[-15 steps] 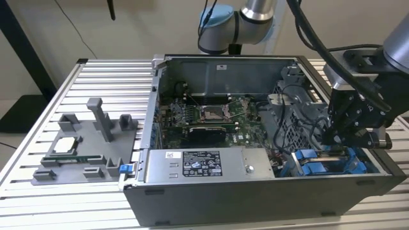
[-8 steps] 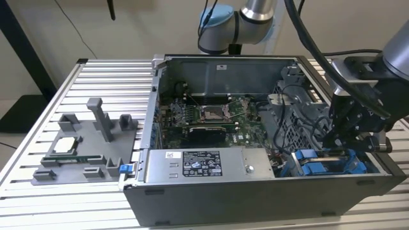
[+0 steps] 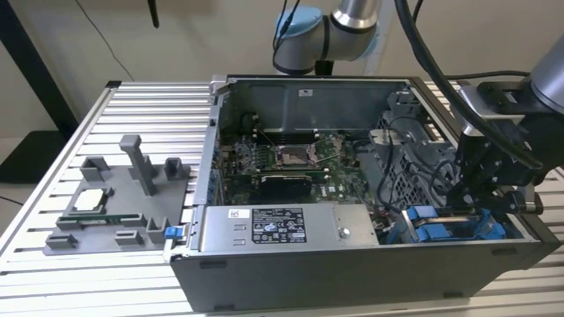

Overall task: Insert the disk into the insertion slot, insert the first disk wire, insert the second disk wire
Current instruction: 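Insert the second disk wire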

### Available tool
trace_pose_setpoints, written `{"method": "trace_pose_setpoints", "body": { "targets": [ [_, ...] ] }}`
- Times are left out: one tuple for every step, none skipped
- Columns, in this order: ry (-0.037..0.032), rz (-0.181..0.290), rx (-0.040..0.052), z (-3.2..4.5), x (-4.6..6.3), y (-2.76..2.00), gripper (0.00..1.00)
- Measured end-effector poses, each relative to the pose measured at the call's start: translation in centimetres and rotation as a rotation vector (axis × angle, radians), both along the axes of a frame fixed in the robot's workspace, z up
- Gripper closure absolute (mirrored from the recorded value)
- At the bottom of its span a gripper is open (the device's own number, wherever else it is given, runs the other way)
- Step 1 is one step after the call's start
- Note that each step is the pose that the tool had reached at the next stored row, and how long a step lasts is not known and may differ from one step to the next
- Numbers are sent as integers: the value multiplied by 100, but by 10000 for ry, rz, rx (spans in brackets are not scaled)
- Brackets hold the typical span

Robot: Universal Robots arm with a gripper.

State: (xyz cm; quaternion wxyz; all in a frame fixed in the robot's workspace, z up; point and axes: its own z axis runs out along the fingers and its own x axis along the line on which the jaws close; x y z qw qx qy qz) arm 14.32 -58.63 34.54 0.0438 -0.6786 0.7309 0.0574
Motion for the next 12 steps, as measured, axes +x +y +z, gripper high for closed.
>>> {"method": "trace_pose_setpoints", "body": {
  "targets": [
    [0, 0, -1, -3, 0, -5, 100],
    [0, 0, 0, -6, 1, -10, 100],
    [0, 0, -1, -6, 1, -15, 100],
    [0, 1, 5, -7, 1, -15, 100],
    [0, 0, 9, -7, 1, -15, 100],
    [0, 1, 12, -6, 1, -15, 100],
    [0, 0, 16, -6, 1, -16, 100],
    [0, 1, 18, -7, 1, -16, 100],
    [-1, 0, 19, -7, -3, -16, 100],
    [-2, 0, 18, -6, -7, -16, 100],
    [-3, 1, 19, -6, -11, -16, 100],
    [-11, 1, 18, -6, -16, -16, 100]
  ]
}}
